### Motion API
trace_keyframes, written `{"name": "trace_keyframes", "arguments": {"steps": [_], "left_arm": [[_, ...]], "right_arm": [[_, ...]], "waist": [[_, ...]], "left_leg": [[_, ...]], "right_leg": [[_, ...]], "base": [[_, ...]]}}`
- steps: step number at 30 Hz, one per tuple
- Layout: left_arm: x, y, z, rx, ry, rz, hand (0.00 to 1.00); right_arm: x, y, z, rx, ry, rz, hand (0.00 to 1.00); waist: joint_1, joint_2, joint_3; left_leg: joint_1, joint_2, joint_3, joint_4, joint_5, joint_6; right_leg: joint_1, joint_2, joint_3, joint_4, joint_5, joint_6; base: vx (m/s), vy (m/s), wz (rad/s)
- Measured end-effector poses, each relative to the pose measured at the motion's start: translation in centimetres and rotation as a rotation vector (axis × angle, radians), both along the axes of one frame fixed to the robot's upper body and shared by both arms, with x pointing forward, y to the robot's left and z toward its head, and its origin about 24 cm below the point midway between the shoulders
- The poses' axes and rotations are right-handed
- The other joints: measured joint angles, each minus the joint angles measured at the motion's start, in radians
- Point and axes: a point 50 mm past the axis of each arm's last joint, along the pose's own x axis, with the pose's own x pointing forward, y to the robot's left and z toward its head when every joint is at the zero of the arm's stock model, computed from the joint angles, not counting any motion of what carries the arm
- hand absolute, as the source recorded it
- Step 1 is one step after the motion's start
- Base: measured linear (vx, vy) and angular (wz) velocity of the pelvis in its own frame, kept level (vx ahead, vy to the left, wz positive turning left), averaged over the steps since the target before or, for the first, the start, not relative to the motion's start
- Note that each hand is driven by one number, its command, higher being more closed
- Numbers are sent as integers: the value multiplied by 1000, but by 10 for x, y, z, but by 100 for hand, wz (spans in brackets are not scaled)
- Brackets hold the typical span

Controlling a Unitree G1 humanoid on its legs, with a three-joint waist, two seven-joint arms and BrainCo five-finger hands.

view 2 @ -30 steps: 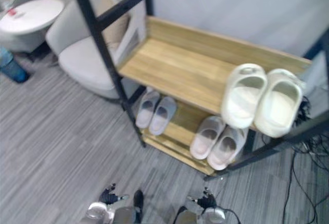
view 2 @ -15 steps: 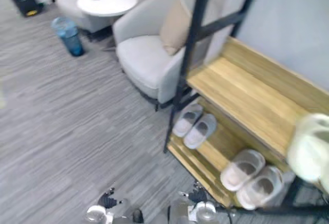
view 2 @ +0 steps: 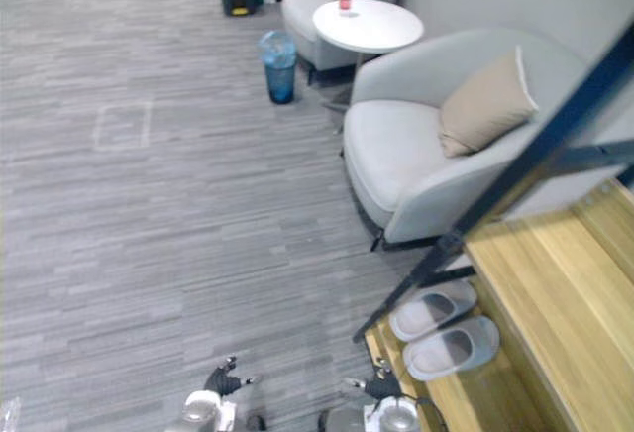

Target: Organize the slippers on the shoe rack

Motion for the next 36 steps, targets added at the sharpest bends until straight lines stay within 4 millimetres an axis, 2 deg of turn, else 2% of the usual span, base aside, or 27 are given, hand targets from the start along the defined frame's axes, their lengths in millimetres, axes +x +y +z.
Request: {"name": "trace_keyframes", "arguments": {"steps": [1,4,5,6,7,9,10,13,15,16,17,18,19,20,21,22,24,25,27,29,30,31,32,33,34,35,36], "left_arm": [[0,0,0,0,0,0,0],[-13,6,-5,11,37,13,0],[-15,5,-6,9,44,15,0],[-16,8,-6,14,48,18,0],[-17,9,-6,15,49,20,0],[-16,16,-5,23,48,43,0],[-17,17,-6,26,53,45,0],[-18,19,-6,16,57,84,0],[-14,19,-5,5,50,113,0],[-13,20,-5,5,47,115,0],[-13,16,-5,-4,50,117,0],[-15,16,-6,-10,58,129,0],[-11,9,-5,-37,43,156,0],[-9,7,-4,-44,33,162,0],[-8,1,-4,-69,27,188,0],[-15,1,-5,-84,31,234,0],[-5,8,2,-90,-33,285,0],[-3,10,3,-89,-46,291,0],[4,14,8,-92,-86,310,0],[10,12,10,-93,-99,298,0],[10,11,9,-92,-95,286,0],[9,9,9,-92,-90,271,0],[8,5,8,-88,-81,242,0],[7,9,7,-69,-69,227,0],[7,12,6,-55,-65,223,0],[4,15,5,-37,-51,217,0],[4,19,5,-24,-51,211,0]], "right_arm": [[-1,0,0,0,3,0,0],[0,0,0,-2,6,1,0],[1,-2,1,-5,1,2,0],[3,-3,2,-9,-12,4,0],[4,-1,3,-5,-18,5,0],[9,3,5,8,-44,13,0],[11,4,6,8,-52,15,0],[18,4,9,8,-75,24,0],[24,6,11,12,-93,31,0],[25,6,11,14,-96,32,0],[26,5,13,14,-108,31,0],[28,4,14,9,-112,35,0],[30,5,14,7,-107,37,0],[30,3,14,3,-105,38,0],[31,0,15,-8,-105,50,0],[30,2,15,-14,-104,80,0],[28,13,14,1,-99,120,0],[27,18,14,9,-97,130,0],[28,28,14,26,-97,150,0],[26,32,12,37,-89,148,0],[26,30,12,33,-87,148,0],[23,26,11,23,-75,147,0],[17,20,8,6,-56,147,0],[12,18,4,0,-22,146,0],[13,20,4,5,-22,146,0],[9,20,3,6,-11,148,0],[3,19,0,-4,14,158,0]], "waist": [[7,4,2],[12,6,2],[6,10,3],[5,0,9],[3,0,13],[-6,-14,19],[-9,-13,20],[-12,-5,30],[-34,-1,41],[-40,-1,42],[-52,13,46],[-50,22,41],[-42,36,46],[-43,42,50],[-41,59,59],[-27,64,65],[9,55,76],[20,51,79],[46,38,81],[52,35,90],[52,37,89],[56,51,83],[64,73,72],[67,65,55],[60,46,48],[47,-1,27],[46,-34,25]], "left_leg": [[-1,-3,5,-1,10,-2],[11,-66,-77,-20,-22,29],[36,-88,-108,-29,-32,45],[66,-111,-143,-31,-40,55],[88,-124,-167,-34,-47,66],[133,-130,-250,-39,-62,78],[142,-128,-272,-46,-65,79],[207,-128,-339,-103,-73,81],[253,-123,-398,-121,-97,62],[271,-123,-417,-130,-108,50],[306,-107,-455,-135,-131,22],[322,-89,-459,-128,-138,12],[281,-81,-451,-11,-122,-14],[242,-77,-441,94,-116,-24],[144,-52,-415,362,-76,-74],[44,2,-382,627,-35,-86],[-50,96,-304,859,-50,-65],[-77,116,-285,880,-57,-65],[-197,165,-217,775,-90,-64],[-236,118,-183,483,-85,-51],[-244,81,-194,313,-39,-44],[-250,46,-238,124,35,-54],[-277,33,-304,43,121,-77],[-272,-1,-334,60,208,-28],[-262,-20,-329,53,198,-18],[-240,-64,-320,32,183,19],[-203,-96,-313,34,157,32]], "right_leg": [[2,-5,-7,1,1,2],[-2,-65,-35,126,-42,59],[-54,-101,-26,300,-44,66],[-113,-132,4,487,-11,46],[-157,-135,41,588,7,19],[-248,-46,145,736,-47,31],[-274,-21,149,726,-63,28],[-346,63,139,495,-68,20],[-356,116,167,218,27,6],[-347,122,178,157,69,-7],[-334,135,175,170,140,-65],[-329,139,155,185,118,-71],[-303,118,123,218,74,-93],[-284,115,114,218,64,-94],[-208,118,107,172,50,-102],[-119,130,114,117,22,-116],[15,150,142,53,-14,-128],[53,151,150,31,-20,-132],[181,139,175,-79,-29,-129],[255,101,184,-125,-40,-109],[278,84,189,-135,-46,-100],[301,75,203,-144,-49,-96],[319,84,233,-153,-52,-91],[337,65,261,-138,-54,-88],[331,44,261,-119,-54,-87],[275,0,286,4,-51,-82],[215,-18,307,170,-24,-39]], "base": [[68,125,91],[45,150,73],[83,216,88],[123,177,84],[231,163,93],[249,44,105],[243,0,98],[331,-16,65],[510,-62,78],[676,-120,97],[479,-95,75],[648,-137,90],[501,-114,65],[751,-179,78],[628,-131,44],[635,-111,28],[594,-95,-16],[646,-104,-34],[553,-30,-35],[455,51,-30],[518,107,-30],[542,185,-45],[687,293,-65],[604,292,-46],[632,293,-10],[774,316,29],[642,256,29]]}}
